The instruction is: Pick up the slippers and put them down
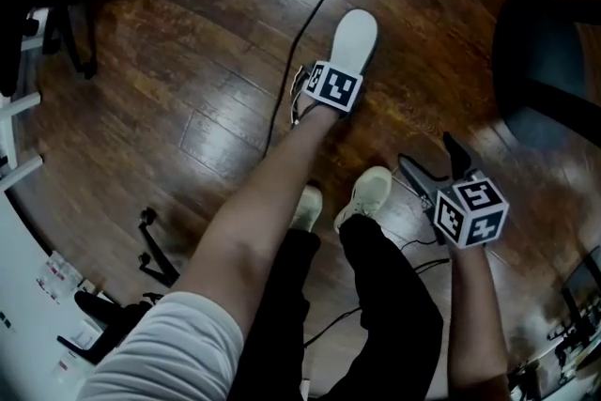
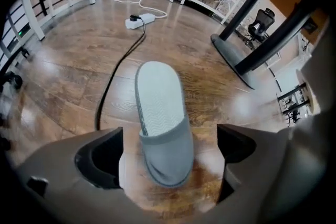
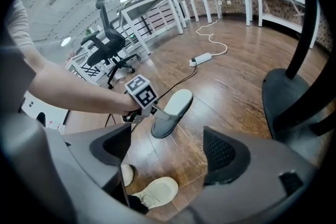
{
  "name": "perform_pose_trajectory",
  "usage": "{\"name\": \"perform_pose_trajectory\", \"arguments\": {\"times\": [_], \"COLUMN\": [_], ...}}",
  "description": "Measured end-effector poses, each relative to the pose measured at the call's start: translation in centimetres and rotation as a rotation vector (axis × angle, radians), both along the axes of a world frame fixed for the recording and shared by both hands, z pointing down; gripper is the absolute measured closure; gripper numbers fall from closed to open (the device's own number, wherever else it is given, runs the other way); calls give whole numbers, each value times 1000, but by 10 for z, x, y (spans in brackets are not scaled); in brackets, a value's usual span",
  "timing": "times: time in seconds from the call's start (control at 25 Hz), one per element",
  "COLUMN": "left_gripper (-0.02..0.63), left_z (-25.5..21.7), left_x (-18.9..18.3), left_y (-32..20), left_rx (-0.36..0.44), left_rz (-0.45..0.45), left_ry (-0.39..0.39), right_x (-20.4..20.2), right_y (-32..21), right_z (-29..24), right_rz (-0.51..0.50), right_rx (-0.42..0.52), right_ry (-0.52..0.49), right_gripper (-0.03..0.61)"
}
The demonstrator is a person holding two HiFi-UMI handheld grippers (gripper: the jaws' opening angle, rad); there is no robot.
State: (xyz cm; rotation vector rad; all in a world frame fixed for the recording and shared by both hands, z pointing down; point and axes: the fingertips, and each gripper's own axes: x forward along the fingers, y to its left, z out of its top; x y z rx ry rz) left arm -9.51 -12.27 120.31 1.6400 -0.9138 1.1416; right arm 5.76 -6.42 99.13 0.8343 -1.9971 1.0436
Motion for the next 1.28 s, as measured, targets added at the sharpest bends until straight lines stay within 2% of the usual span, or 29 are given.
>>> {"name": "perform_pose_trajectory", "arguments": {"times": [0.2, 0.4, 0.52, 0.64, 0.76, 0.88, 1.08, 1.28], "left_gripper": [60, 66, 66, 66, 74, 74, 74, 74], "left_z": [-121, -264, -356, -471, -597, -697, -822, -908], "left_x": [-43, -59, -63, -71, -81, -85, -83, -61], "left_y": [30, 73, 79, 104, 122, 129, 153, 186], "left_rx": [-11, -17, 40, 77, 187, 275, 387, 465], "left_rz": [25, 24, 62, 76, 101, 123, 204, 257], "left_ry": [-92, -79, -41, -3, 15, 54, 79, 129], "right_x": [4, 1, -1, 2, 7, 22, 55, 94], "right_y": [-8, 7, 21, 57, 101, 137, 204, 270], "right_z": [-54, -180, -270, -377, -488, -585, -699, -769], "right_rz": [52, 87, 108, 135, 160, 222, 361, 454], "right_rx": [-50, -47, -1, 15, 45, 126, 226, 325], "right_ry": [0, -28, -33, -21, -23, -2, 44, 79], "right_gripper": [152, 155, 155, 155, 155, 155, 155, 155]}}
